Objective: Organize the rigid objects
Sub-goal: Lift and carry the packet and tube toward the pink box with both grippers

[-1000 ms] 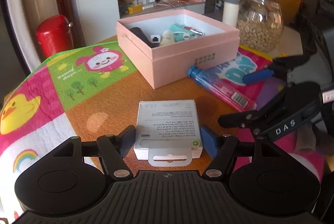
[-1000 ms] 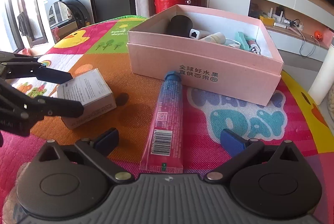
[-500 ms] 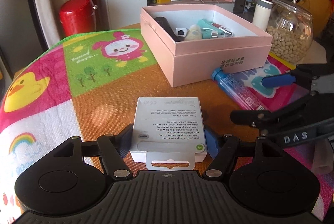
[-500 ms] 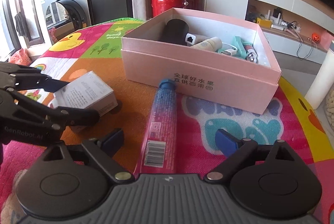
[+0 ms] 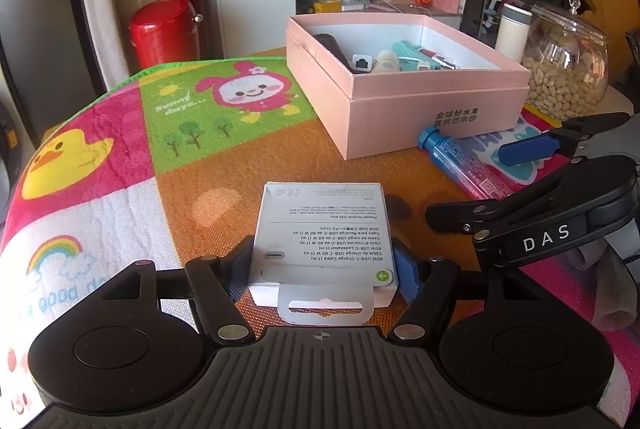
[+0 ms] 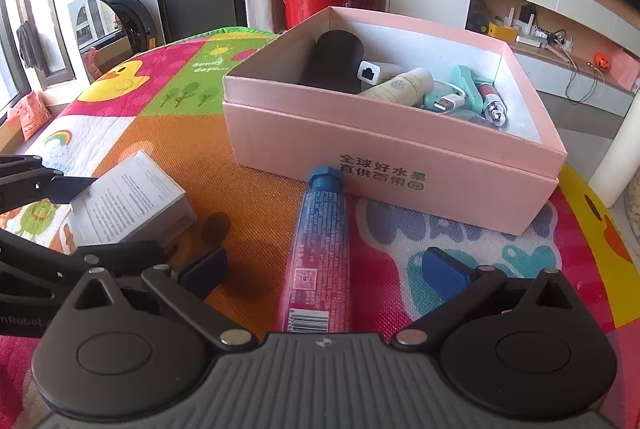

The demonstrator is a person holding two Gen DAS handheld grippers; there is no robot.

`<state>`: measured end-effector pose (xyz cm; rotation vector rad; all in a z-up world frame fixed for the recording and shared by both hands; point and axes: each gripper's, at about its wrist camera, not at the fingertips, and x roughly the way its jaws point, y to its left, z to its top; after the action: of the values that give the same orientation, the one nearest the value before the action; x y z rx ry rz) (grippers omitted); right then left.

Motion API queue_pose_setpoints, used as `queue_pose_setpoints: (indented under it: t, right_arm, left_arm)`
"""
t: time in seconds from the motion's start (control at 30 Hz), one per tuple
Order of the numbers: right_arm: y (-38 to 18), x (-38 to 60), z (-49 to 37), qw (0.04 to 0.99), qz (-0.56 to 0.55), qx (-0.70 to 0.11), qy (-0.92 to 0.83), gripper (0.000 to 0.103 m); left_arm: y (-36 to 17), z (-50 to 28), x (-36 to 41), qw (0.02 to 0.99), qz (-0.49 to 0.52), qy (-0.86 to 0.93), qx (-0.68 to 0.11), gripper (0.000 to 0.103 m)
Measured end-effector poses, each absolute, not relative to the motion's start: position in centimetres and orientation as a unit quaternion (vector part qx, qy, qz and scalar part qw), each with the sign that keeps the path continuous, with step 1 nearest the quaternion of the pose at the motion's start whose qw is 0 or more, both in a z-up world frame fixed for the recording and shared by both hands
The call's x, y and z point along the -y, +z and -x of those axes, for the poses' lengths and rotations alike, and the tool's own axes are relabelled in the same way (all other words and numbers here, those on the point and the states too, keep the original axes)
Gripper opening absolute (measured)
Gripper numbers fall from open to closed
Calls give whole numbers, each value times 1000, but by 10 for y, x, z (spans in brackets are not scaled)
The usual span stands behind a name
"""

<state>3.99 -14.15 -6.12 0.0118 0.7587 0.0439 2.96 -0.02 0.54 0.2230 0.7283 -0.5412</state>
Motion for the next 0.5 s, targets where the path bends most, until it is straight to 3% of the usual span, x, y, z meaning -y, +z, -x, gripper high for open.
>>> queue_pose_setpoints:
  t: [0.23, 0.3, 0.37, 0.43, 0.47, 0.5]
  right_arm:
    - [-60, 144, -42, 928, -12, -372, 24, 102]
    - [-57, 145, -43, 933, -15, -360, 15, 87]
    - [-55, 146, -50, 933, -18, -360, 4, 79]
    - [-52, 144, -53, 933, -14, -360, 6, 58]
    - [-50, 142, -53, 932, -8, -363, 12, 39]
    - [-46, 139, -51, 929, -1, -369, 19, 28]
  left_arm:
    - [4, -26, -4, 896, -101, -264, -344, 74]
    - [4, -25, -7, 896, -99, -268, -341, 74]
    - [3, -21, -8, 899, -100, -268, -331, 74]
    - [2, -17, -8, 904, -98, -264, -323, 74]
    - [3, -16, -9, 906, -98, -261, -320, 74]
    - [4, -14, -10, 909, -97, -259, -313, 74]
